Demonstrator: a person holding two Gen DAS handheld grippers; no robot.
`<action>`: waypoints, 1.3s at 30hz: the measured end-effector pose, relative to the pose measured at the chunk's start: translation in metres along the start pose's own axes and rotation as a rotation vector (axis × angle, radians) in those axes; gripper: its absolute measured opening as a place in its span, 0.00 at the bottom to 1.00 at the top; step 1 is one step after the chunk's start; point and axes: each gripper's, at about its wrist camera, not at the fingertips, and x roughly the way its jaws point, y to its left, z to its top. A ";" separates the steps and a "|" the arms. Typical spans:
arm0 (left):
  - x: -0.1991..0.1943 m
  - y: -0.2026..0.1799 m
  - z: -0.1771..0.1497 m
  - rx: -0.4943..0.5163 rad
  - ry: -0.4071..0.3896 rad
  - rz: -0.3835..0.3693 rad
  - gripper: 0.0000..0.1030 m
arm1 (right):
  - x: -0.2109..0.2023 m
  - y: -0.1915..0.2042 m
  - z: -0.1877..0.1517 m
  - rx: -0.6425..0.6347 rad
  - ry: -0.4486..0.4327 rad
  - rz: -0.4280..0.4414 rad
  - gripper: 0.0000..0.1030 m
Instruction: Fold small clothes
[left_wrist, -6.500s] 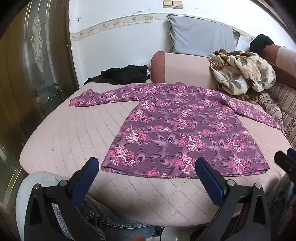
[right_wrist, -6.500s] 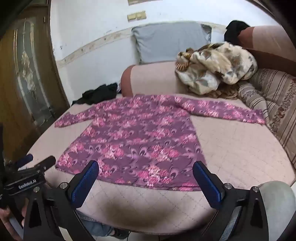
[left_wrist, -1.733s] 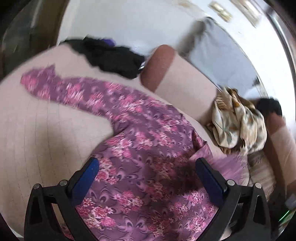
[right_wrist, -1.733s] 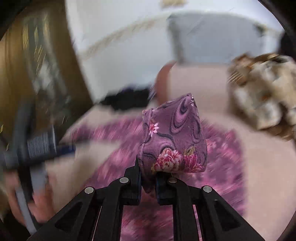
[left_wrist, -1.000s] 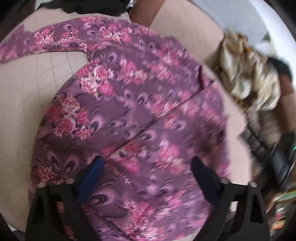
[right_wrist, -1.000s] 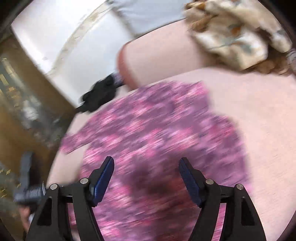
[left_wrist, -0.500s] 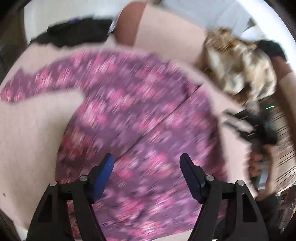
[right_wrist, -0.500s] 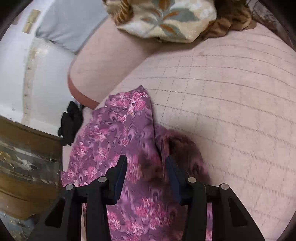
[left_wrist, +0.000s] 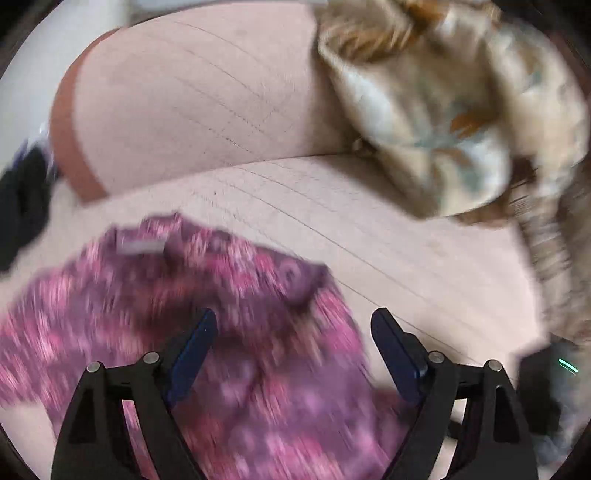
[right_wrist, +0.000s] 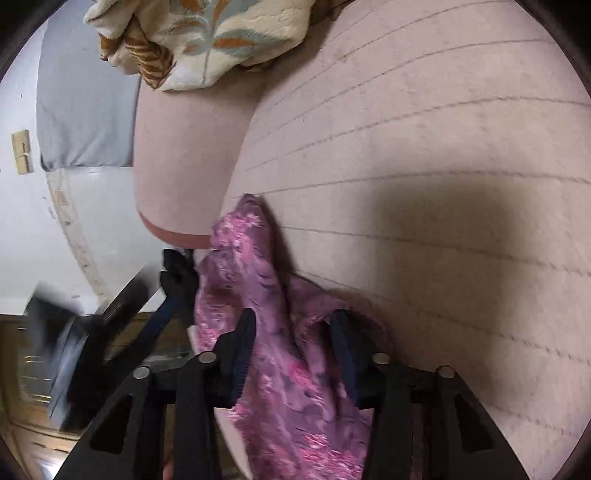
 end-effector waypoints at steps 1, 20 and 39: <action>0.015 -0.002 0.005 -0.005 0.026 0.004 0.79 | 0.003 -0.001 -0.001 0.006 0.018 0.002 0.37; -0.007 0.075 0.044 -0.320 -0.004 -0.340 0.05 | -0.027 -0.018 0.022 0.104 -0.111 0.007 0.05; -0.145 0.150 -0.053 -0.261 -0.275 -0.061 0.79 | -0.073 0.034 -0.010 -0.063 -0.325 -0.038 0.61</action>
